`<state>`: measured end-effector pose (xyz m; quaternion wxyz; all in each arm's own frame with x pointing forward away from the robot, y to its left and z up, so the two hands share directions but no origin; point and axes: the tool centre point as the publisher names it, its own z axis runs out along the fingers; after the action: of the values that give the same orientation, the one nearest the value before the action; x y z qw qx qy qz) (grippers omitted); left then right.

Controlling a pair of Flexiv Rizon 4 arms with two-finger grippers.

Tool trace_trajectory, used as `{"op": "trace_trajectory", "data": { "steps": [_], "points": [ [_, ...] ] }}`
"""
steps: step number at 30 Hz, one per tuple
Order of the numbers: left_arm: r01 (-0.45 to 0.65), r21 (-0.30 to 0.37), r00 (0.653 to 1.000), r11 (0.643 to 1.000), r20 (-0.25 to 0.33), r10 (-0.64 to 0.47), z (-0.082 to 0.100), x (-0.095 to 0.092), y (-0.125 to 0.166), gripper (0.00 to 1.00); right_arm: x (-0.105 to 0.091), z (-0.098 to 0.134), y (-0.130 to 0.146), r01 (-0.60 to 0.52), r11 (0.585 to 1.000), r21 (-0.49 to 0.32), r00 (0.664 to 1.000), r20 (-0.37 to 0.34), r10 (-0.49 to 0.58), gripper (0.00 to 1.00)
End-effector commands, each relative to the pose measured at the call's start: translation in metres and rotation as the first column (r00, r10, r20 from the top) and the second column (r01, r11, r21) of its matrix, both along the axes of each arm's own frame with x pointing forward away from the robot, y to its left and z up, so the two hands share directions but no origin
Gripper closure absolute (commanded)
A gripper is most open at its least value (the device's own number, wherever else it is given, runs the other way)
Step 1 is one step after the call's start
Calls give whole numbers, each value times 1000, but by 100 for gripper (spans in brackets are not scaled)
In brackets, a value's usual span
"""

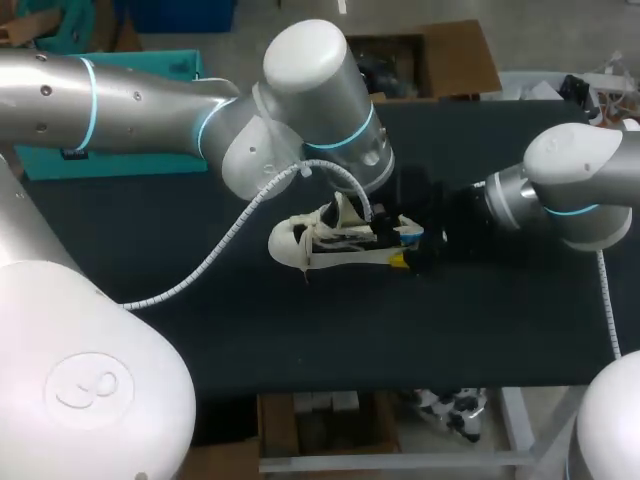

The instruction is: Open the shoe tongue, take the insole out of the shoe, put the insole back into the shoe, and pack the shoe into the shoebox

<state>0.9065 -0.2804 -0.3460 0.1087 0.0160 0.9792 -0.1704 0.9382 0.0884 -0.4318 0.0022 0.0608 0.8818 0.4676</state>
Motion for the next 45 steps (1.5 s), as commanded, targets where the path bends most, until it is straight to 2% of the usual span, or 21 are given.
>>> {"op": "trace_trajectory", "data": {
  "steps": [1, 10, 16, 20, 26, 31, 45],
  "points": [
    [-15, 15, 1000, 1000, 0, 15, -6, 9, -6, 60, 2, -8, 0, -2, 1000, 1, 1000, -1, 2, 100],
    [-26, -1, 1000, 1000, -5, 26, -5, 20, -2, 69, 2, -8, 0, -2, 1000, 1, 1000, -1, 2, 100],
    [14, 11, 1000, 1000, -17, -14, -11, 15, -2, 65, 2, -8, 0, -2, 1000, 1, 1000, -1, 2, 100],
    [20, 24, 1000, 1000, -2, -20, -16, 10, -7, 62, 2, -8, 0, -2, 1000, 1, 1000, -1, 2, 100],
    [-19, 33, 1000, 999, 19, 19, -18, 18, -13, 63, 2, -8, 0, -2, 1000, 1, 1000, -1, 2, 100],
    [-33, 18, 999, 999, 30, 33, -13, 20, -10, 63, 2, -8, 0, -2, 1000, 1, 1000, -1, 2, 100],
    [-97, -21, 993, 995, 65, 98, 1, 20, 0, 75, 2, -8, 0, -2, 1000, 1, 1000, -1, 2, 100]
  ]
}}
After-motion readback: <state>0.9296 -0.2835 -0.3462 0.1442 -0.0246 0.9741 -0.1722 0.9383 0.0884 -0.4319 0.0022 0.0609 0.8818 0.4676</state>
